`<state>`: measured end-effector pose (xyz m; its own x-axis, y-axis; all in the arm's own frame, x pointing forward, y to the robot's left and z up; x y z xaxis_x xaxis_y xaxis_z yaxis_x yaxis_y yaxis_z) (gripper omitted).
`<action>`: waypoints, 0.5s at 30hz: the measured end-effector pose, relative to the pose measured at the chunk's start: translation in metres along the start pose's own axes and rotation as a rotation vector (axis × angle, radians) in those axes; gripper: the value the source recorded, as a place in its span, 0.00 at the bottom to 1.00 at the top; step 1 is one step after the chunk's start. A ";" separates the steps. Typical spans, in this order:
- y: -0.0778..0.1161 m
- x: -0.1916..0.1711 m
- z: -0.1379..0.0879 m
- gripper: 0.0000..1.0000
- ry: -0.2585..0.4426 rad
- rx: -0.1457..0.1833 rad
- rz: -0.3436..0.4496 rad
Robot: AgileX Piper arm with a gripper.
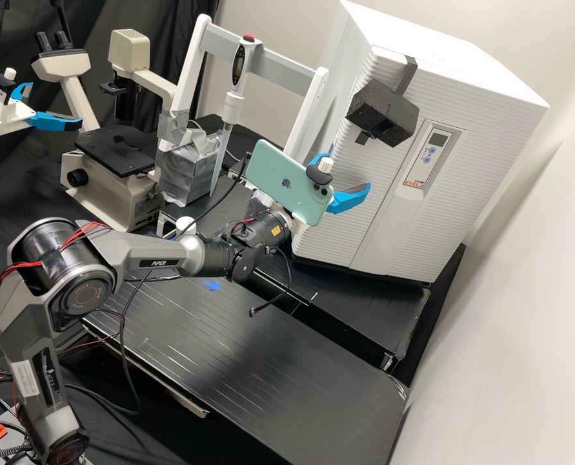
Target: Open the door
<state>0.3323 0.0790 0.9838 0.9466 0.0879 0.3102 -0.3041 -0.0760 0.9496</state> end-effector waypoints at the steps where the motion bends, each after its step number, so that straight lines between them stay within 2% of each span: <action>1: -0.001 0.000 -0.001 0.00 0.002 0.001 -0.002; 15: -0.007 -0.003 -0.001 0.00 0.005 0.012 -0.016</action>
<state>0.3314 0.0807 0.9761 0.9507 0.0942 0.2956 -0.2879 -0.0866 0.9537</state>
